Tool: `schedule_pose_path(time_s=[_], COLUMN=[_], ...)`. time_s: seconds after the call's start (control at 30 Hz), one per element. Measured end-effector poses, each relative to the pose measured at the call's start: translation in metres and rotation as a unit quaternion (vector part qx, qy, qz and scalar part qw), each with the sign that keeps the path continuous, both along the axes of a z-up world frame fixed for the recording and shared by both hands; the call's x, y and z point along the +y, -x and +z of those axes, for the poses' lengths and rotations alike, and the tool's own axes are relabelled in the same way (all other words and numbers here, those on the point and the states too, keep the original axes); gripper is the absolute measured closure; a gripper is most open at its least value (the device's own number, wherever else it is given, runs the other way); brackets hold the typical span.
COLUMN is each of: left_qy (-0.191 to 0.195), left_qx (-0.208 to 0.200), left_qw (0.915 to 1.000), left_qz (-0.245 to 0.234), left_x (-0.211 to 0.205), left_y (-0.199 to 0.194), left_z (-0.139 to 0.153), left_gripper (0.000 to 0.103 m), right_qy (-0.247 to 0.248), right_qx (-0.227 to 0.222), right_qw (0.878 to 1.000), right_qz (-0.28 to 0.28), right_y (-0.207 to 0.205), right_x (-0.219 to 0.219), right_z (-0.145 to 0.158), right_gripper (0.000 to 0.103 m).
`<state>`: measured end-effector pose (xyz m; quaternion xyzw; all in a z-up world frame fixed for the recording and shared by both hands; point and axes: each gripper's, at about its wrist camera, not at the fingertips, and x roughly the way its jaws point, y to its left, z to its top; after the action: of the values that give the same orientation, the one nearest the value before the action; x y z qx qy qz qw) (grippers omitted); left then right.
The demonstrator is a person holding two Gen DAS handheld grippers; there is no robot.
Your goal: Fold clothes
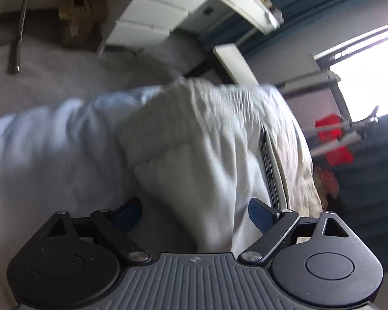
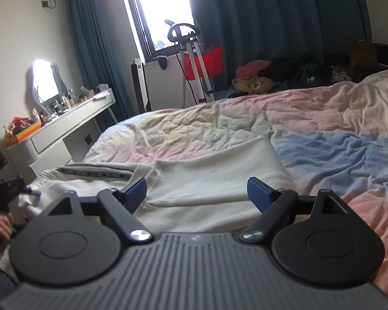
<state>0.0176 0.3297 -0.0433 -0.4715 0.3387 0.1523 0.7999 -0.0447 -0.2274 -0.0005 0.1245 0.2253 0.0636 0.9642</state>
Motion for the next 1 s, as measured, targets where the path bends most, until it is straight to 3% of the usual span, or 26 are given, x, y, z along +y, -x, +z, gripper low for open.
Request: schedule_pose_path(time_s=[0.13,0.23,0.3,0.4,0.53,0.63,0.77,0.9,1.0], left_qy=[-0.033,-0.07,-0.108,-0.152,-0.243,-0.27,-0.317,-0.357,-0.384], left_qx=[-0.011,-0.03,-0.051,-0.095,-0.158,-0.21,-0.266,-0.308,-0.333], left_qw=[0.9992,0.9971,0.9929,0.9838,0.9571,0.9396,0.9097,0.8799,0.8576], left_qz=[0.02,0.007,-0.002,0.002,-0.007,-0.018,-0.038,-0.061,-0.081], left_x=[0.011,0.005,-0.005,-0.027,-0.08,-0.13,-0.219,-0.318,-0.391], left_y=[-0.018,-0.02,-0.022,-0.012,-0.002,0.005,0.01,0.001,-0.001], left_z=[-0.003,0.005,0.019,0.048,0.096,0.135,0.175,0.185,0.17], left_gripper=[0.031,0.054,0.08,0.085,0.086,0.086,0.086,0.086,0.086], right_qy=[0.036,0.056,0.071,0.074,0.023,-0.024,-0.04,-0.044,-0.031], right_qx=[0.018,0.045,0.07,0.137,0.123,0.076,0.008,-0.037,-0.059], right_qw=[0.999,0.997,0.995,0.988,0.992,0.996,0.996,0.992,0.984], right_qz=[-0.005,-0.005,-0.012,-0.013,-0.024,-0.046,-0.074,-0.111,-0.164], right_y=[-0.018,-0.04,-0.055,-0.075,-0.063,-0.043,-0.019,-0.002,0.009], right_x=[0.012,0.023,0.03,0.036,0.023,0.005,-0.021,-0.055,-0.085], right_z=[-0.015,-0.033,-0.049,-0.079,-0.074,-0.049,-0.015,0.007,0.015], right_gripper=[0.017,0.017,0.017,0.017,0.017,0.017,0.017,0.017,0.017])
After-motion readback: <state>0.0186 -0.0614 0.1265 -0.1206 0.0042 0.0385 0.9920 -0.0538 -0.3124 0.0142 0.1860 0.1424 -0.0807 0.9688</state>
